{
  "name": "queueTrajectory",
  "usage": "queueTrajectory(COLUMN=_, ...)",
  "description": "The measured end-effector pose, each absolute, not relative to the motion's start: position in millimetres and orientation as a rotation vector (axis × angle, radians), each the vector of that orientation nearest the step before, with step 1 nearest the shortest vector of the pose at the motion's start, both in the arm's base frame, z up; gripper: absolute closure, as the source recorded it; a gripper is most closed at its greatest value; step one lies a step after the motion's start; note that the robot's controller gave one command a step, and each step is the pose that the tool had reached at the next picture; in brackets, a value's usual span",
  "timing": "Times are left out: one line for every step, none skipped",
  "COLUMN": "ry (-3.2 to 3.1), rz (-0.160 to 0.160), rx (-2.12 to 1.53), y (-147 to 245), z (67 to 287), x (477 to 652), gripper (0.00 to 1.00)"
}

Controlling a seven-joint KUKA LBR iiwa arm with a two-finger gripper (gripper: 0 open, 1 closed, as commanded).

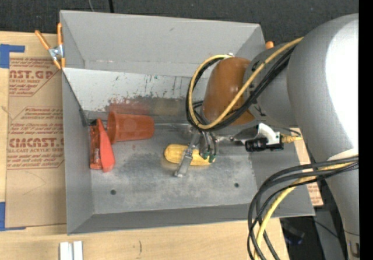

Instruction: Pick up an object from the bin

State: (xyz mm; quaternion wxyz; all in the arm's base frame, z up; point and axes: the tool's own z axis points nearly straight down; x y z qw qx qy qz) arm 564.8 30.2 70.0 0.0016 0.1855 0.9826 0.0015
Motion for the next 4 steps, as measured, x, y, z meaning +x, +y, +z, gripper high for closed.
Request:
queueTrajectory(ry=3.018, rz=0.005, rx=0.862, y=5.6, z=69.9, x=565.9, gripper=0.00)
queueTrajectory(ry=3.083, rz=0.005, rx=0.581, y=30.6, z=70.0, x=565.1, gripper=1.00)
queueTrajectory(ry=3.083, rz=0.005, rx=0.581, y=30.5, z=69.9, x=565.1, gripper=1.00)
queueTrajectory(ry=3.087, rz=0.003, rx=0.583, y=30.3, z=73.3, x=563.7, gripper=1.00)
